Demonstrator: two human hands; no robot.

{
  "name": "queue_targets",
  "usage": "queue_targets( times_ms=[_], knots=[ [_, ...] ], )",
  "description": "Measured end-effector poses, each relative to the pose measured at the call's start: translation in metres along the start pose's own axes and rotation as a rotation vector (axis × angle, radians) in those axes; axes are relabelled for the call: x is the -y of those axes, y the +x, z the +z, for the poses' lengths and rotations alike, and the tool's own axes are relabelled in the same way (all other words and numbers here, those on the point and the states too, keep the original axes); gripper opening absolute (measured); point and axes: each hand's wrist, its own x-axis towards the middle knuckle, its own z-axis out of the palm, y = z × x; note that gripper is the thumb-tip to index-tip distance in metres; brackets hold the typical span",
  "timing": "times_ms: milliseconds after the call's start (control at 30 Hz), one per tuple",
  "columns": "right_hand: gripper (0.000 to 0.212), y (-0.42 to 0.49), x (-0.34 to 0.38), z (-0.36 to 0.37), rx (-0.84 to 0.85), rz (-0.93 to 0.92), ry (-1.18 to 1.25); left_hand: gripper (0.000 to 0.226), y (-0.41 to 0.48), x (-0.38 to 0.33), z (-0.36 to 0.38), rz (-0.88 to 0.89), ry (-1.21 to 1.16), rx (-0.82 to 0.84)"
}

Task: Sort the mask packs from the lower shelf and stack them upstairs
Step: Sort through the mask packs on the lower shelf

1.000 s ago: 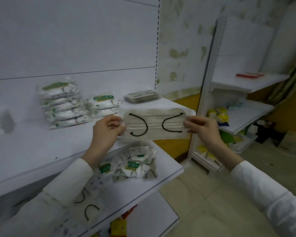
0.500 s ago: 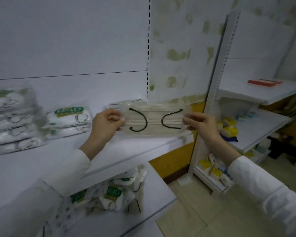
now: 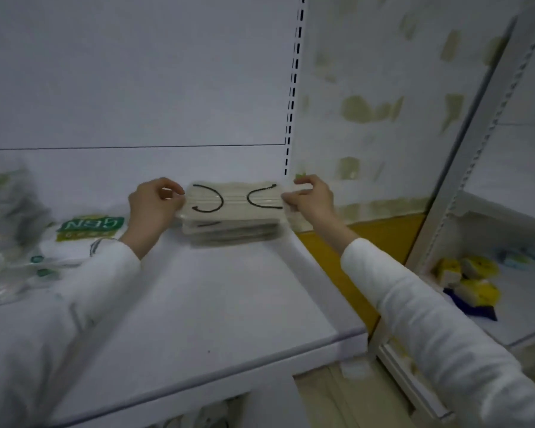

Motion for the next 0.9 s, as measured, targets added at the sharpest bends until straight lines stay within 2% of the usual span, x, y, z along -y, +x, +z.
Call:
queue_targets(
  times_ms=[100,233,500,767,900],
  knots=[
    [0.035,0.027,-0.010,0.010,0.058,0.011,-0.053,0.013,0.010,0.002,0.013,-0.074,0.081,-0.021],
    [0.016,0.045,-0.024,0.019,0.106,-0.016,-0.158,0.016,0.012,0.008,0.030,-0.171,0.137,-0.005],
    [0.005,0.055,-0.044,0.024,0.226,-0.066,-0.253,0.022,0.007,0.013,0.039,-0.220,0.268,0.035],
    [0.016,0.049,-0.049,0.023,0.298,-0.183,-0.392,0.027,-0.003,0.012,0.037,-0.110,0.388,0.113],
    [0.030,0.044,-0.050,0.019,0.247,-0.425,-0.528,0.026,-0.013,0.007,0.031,0.076,0.451,0.088]
  ],
)
